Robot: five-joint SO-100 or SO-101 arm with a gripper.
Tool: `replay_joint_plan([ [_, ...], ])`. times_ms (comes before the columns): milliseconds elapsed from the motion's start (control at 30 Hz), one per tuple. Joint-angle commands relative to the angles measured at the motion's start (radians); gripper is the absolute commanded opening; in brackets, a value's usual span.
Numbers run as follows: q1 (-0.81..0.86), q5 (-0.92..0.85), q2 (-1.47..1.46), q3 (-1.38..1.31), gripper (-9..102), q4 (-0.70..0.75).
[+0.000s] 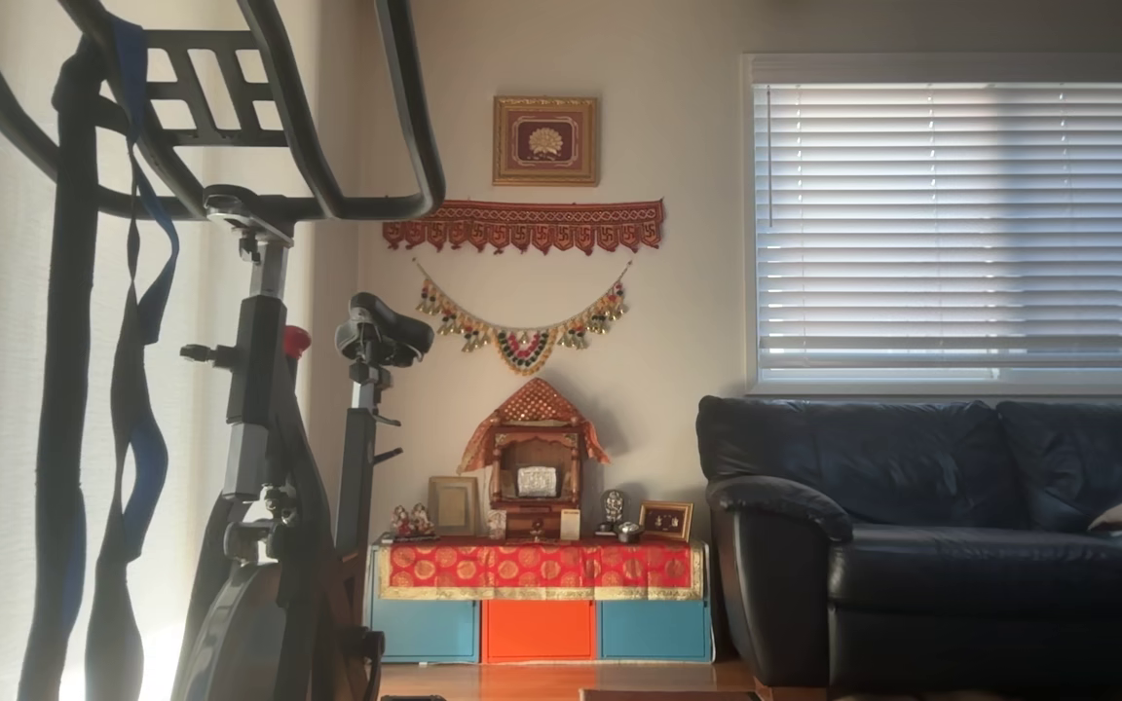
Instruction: Sort medicines into box.
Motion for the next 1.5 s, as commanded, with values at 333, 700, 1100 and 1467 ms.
replay_joint_plan([
  [333, 0.067, -0.137, 0.518, 0.448, 4, 0.034],
  [700, 0.083, -0.038, 0.735, 0.601, 1, 0.034],
  [1100, -0.009, 0.166, 0.882, 0.845, 1, -0.106],
  [1467, -0.169, 0.279, 1.256, 1.173, 2, -0.422],
])
